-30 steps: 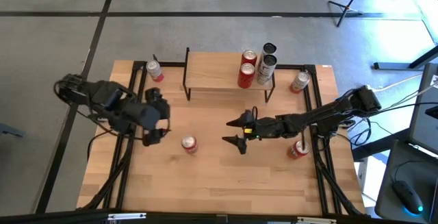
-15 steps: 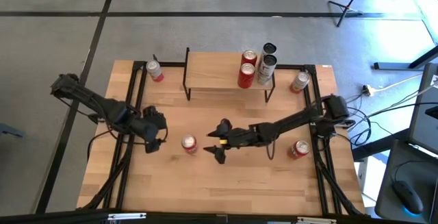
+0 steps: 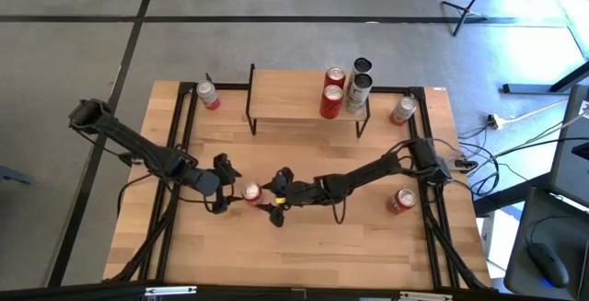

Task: Place canned beverage on shelf
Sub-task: Put the left red soda can on the shelf

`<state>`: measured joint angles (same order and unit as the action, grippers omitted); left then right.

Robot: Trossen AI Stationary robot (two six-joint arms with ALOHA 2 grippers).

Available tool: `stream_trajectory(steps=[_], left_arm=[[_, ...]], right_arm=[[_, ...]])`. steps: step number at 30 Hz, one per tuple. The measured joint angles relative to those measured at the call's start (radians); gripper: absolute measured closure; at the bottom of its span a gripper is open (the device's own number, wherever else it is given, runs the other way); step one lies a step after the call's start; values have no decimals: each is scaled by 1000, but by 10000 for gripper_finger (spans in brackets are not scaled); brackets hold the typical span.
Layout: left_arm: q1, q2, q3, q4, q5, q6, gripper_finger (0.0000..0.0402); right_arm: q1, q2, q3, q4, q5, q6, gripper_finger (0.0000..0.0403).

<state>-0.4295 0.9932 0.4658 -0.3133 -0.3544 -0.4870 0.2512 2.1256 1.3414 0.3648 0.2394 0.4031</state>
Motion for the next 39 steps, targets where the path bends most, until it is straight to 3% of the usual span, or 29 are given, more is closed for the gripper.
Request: stream_trajectory(steps=[7, 26, 29, 34, 39], left_arm=[[-1, 0, -42, 46, -19, 1, 44], [-1, 0, -44, 44, 16, 27, 44], [-1, 0, -44, 44, 17, 25, 44], [-1, 0, -44, 45, 19, 26, 44], [-1, 0, -44, 45, 23, 26, 44]], right_arm=[[-3, 56, 75, 0, 80, -74, 100], [3, 78, 105, 6, 87, -10, 98], [3, 78, 105, 13, 94, -32, 79], [5, 76, 106, 34, 62, -151, 13], [2, 76, 106, 33, 48, -136, 33]])
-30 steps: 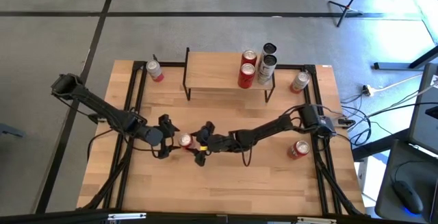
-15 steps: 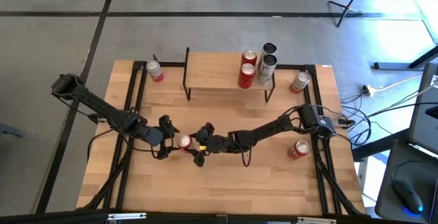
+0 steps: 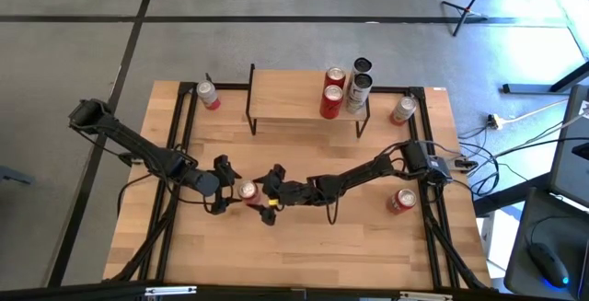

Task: Place canned beverage on shelf
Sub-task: Put the left red soda can on the shelf

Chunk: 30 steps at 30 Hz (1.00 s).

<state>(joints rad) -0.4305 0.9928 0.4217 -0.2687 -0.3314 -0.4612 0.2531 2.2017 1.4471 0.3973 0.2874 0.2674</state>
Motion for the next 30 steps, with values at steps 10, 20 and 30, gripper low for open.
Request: stream_trajectory(steps=[10, 20, 30], left_arm=[[1, 0, 0, 51, 21, 87, 44], [1, 0, 0, 53, 6, 105, 44], [18, 2, 0, 70, 5, 116, 44]], right_arm=[[-26, 5, 0, -6, 4, 41, 63], [-66, 6, 0, 5, -47, 38, 63], [-71, 62, -1, 106, -99, 39, 63]])
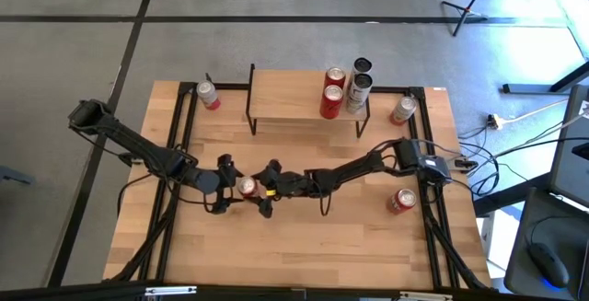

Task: Place canned beverage on shelf
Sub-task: Put the left red soda can on the shelf

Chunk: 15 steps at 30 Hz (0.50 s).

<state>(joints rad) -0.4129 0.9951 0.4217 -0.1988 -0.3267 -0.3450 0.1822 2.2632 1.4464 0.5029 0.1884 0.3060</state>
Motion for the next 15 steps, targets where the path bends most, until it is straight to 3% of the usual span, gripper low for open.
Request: stream_trajectory(steps=[12, 15], left_arm=[[7, 0, 0, 31, 9, 14, 44], [7, -9, 2, 21, 8, 15, 44]], right_arm=[[0, 32, 0, 76, 20, 3, 64], [3, 32, 0, 76, 39, 3, 83]])
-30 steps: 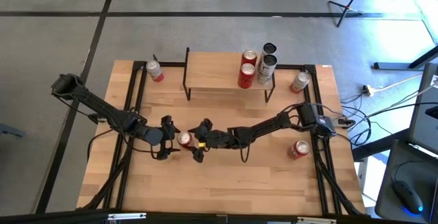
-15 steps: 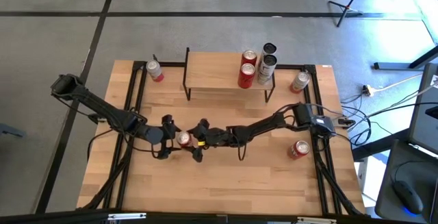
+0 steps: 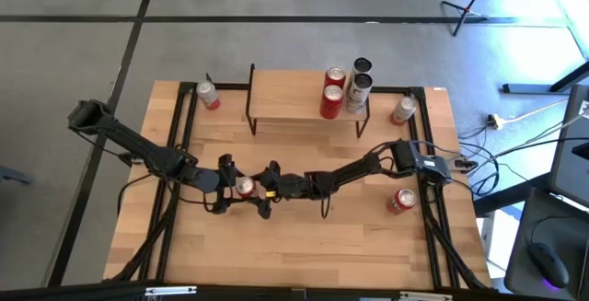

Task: Place canned beverage on shelf
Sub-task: Put the left red soda can on the shelf

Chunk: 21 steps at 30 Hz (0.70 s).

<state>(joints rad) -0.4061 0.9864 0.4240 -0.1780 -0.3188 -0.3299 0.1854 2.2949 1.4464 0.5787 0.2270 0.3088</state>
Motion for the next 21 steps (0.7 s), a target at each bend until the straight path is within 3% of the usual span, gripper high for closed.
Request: stream_trajectory(steps=[6, 13, 21], left_arm=[[-1, -60, 110, -192, -5, 0, 44], [-3, -135, 276, -509, 0, -35, 44], [-33, -209, 305, -561, 9, -108, 44]], right_arm=[[12, -13, 0, -14, 25, 1, 151], [42, -99, -2, -108, 141, 1, 151], [71, -283, -2, -309, 379, -2, 145]])
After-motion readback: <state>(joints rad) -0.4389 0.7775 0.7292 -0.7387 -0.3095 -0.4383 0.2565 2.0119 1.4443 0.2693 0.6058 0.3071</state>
